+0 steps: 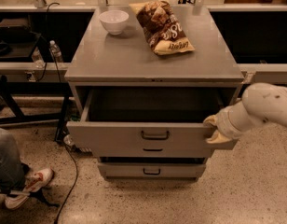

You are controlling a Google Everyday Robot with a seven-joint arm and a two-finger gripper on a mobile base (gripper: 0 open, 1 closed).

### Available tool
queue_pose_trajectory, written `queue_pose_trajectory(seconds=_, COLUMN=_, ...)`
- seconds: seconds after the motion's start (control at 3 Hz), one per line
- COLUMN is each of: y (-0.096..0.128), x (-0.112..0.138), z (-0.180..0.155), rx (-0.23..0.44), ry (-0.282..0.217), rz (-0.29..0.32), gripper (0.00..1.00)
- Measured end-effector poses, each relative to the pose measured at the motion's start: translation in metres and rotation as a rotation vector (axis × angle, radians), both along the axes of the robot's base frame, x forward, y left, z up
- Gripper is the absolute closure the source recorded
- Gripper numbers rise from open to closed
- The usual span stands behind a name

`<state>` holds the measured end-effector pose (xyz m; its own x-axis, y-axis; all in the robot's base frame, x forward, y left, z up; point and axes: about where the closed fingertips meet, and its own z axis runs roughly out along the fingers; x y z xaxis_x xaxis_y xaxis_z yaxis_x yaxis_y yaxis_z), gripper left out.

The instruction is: Open top drawer

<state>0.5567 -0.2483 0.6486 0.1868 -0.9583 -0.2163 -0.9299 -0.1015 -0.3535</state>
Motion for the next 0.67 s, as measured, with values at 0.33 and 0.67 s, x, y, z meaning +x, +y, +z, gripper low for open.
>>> queue_pose_trajectory(seconds=0.33, y=-0.0009, x=-0.0149, z=0.0002, rx=0.004, ry=-0.007, rz=-0.016, gripper=1.0)
queue_pose_trajectory(seconds=0.67, y=-0.0009, x=-0.015, z=0.0002, rx=0.004, ry=-0.007, rz=-0.016, gripper=1.0)
